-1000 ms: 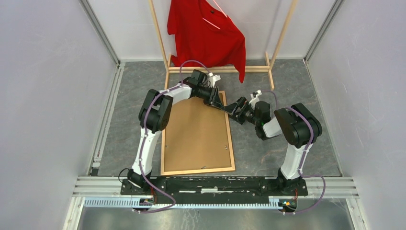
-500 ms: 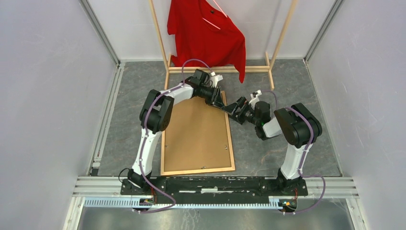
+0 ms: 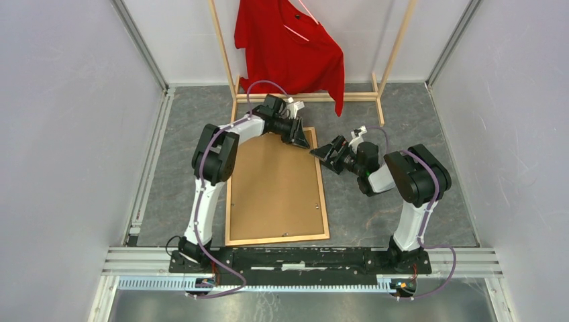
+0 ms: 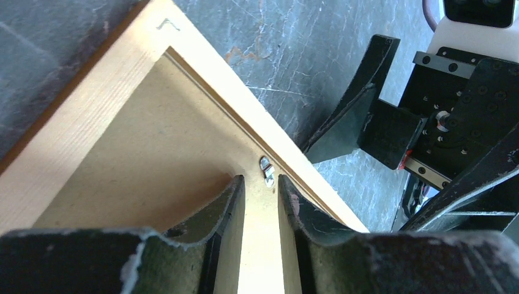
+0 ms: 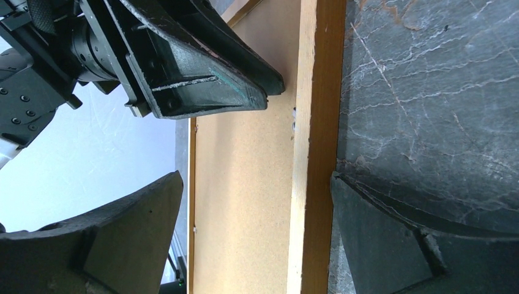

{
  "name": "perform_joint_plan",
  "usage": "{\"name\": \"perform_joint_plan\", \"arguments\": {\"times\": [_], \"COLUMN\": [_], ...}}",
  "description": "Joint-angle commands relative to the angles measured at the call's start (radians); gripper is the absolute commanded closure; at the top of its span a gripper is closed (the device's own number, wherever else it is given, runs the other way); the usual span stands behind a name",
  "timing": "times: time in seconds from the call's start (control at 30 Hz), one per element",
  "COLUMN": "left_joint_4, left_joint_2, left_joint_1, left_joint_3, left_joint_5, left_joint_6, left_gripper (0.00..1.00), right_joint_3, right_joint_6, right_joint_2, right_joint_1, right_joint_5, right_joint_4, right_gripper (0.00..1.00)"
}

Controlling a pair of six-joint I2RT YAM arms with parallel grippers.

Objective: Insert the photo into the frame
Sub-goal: Install the photo frame at the center of the board.

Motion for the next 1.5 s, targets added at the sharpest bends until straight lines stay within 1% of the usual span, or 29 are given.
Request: {"name": "perform_joint_plan", "arguments": {"times": [0.0,0.4,0.63,0.8,1.03,1.2,1.47], "left_joint_4": [0.034,0.035,0.034,0.005,-0.03,-0.04,-0.042], "left_joint_2": [-0.032,-0.005,-0.001,-0.005,0.016,0.038,0.04], "left_joint_1": [0.003,-0.037,-0.041,-0.043,-0.071,-0.082,-0.084], "left_joint_3": [-0.008,-0.023,-0.035,-0.019,-0.01,0.001,-0.006], "left_joint_5": [0.004,0.065,0.055,0.04,0.064,0.088,0.105], "left_joint_6": [0.007,-0.013,-0.011,0.028,0.074,0.056,0.031], "left_gripper": [0.66,0.64,0.64,0.64,0.64,0.64,0.68], "right_joint_3": [-0.011,-0.013,-0.017,-0.019,-0.016,-0.014,-0.013], "right_joint_6": [0.008,0.01,0.008,0.008,0.02,0.025,0.029], "right_joint_2": [0.014,0.015,0.012,0.012,0.015,0.018,0.022], "right_joint_1": [0.01,0.009,0.009,0.01,0.01,0.011,0.011], "right_joint_5": [-0.019,-0.018,-0.019,-0.018,-0.027,-0.033,-0.038], "right_joint_4": [0.047,0.048,0.049,0.05,0.068,0.073,0.079], "right_gripper": [0.02,0.02,0.02,0.02,0.02,0.02,0.02]}}
